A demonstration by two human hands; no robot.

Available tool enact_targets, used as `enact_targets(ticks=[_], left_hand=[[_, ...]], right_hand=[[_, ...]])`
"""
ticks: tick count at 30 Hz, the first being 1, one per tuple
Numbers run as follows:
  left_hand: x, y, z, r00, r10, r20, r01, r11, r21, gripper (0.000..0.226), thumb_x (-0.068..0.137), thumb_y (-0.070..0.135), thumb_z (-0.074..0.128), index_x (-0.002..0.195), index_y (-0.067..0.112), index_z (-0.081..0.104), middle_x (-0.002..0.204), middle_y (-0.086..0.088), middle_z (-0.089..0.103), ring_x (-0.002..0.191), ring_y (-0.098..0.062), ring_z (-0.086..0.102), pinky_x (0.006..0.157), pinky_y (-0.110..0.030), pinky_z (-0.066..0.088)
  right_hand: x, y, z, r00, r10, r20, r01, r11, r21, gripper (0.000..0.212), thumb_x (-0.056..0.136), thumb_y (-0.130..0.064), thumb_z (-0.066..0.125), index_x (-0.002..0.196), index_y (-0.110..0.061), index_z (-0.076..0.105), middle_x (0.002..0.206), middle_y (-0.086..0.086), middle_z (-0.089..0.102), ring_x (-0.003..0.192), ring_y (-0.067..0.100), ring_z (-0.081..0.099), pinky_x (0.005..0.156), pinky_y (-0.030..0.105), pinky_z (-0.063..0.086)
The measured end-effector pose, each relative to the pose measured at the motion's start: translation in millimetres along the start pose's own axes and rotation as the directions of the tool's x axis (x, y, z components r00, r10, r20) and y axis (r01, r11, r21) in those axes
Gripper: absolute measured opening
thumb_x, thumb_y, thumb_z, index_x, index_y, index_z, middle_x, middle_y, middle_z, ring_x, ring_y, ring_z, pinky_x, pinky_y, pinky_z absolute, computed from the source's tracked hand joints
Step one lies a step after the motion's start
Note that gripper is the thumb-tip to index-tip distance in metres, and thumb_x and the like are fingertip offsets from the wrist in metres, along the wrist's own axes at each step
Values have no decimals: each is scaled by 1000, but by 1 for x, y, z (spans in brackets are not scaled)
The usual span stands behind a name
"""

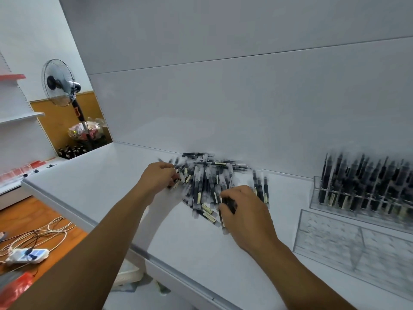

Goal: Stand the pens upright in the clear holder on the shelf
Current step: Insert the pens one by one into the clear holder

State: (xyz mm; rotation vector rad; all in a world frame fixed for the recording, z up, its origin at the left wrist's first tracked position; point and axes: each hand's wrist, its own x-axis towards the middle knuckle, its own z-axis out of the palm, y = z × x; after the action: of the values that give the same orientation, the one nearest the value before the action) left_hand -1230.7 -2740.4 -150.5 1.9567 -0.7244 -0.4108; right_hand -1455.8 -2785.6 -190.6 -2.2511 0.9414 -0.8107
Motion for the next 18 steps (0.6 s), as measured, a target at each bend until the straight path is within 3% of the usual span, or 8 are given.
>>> enact_targets(ticks=[3, 6, 9, 12, 15, 18], left_hand=[[1, -3, 0, 1000, 11, 7, -11, 997, 82, 21, 85, 5, 53, 102, 9, 65, 79, -3, 67, 67, -18, 55, 62, -25, 42], [8, 0, 0, 998, -17, 57, 3, 971, 237, 14, 85, 10, 52, 82, 2, 63, 69, -7, 60, 61, -20, 49, 50, -22, 34], [15, 9, 2, 992, -69, 107, 20, 914, 405, 31, 90, 28, 58, 67, 7, 52, 56, -5, 49, 48, -17, 40, 45, -21, 28], [22, 14, 8, 986, -104, 128, 10, 813, 582, 47, 90, 41, 60, 59, 8, 48, 52, -5, 51, 42, -16, 42, 44, -22, 33], [28, 17, 8, 984, -139, 112, 45, 803, 595, 49, 88, 44, 65, 59, 8, 48, 53, -5, 51, 42, -16, 41, 44, -22, 33], [30, 15, 5, 979, -167, 118, 94, 881, 465, 45, 86, 40, 69, 61, 10, 45, 54, -5, 48, 40, -14, 37, 42, -20, 29]], right_hand=[[0, 1, 0, 999, -5, -45, 6, 1000, 22, 24, 97, -27, 55, 119, -31, 64, 118, -14, 55, 94, 5, 57, 78, 19, 48], [1, 1, -1, 998, -1, -66, 3, 999, 35, 26, 99, -24, 51, 120, -31, 63, 111, -14, 59, 89, 2, 53, 71, 13, 42], [1, 2, 0, 998, 16, -64, -11, 997, 77, 27, 101, -21, 46, 119, -32, 64, 104, -13, 62, 85, 3, 57, 71, 20, 50], [2, 4, 0, 998, 24, -57, -18, 995, 98, 31, 102, -19, 43, 118, -32, 66, 108, -14, 59, 91, 3, 55, 70, 10, 42], [2, 4, -1, 999, 17, -50, -10, 992, 130, 31, 101, -20, 44, 115, -33, 68, 109, -16, 59, 95, 2, 55, 73, 10, 41], [2, 1, -1, 999, 7, -50, 1, 988, 155, 27, 100, -25, 47, 116, -34, 67, 110, -18, 62, 97, -1, 55, 82, 16, 46]])
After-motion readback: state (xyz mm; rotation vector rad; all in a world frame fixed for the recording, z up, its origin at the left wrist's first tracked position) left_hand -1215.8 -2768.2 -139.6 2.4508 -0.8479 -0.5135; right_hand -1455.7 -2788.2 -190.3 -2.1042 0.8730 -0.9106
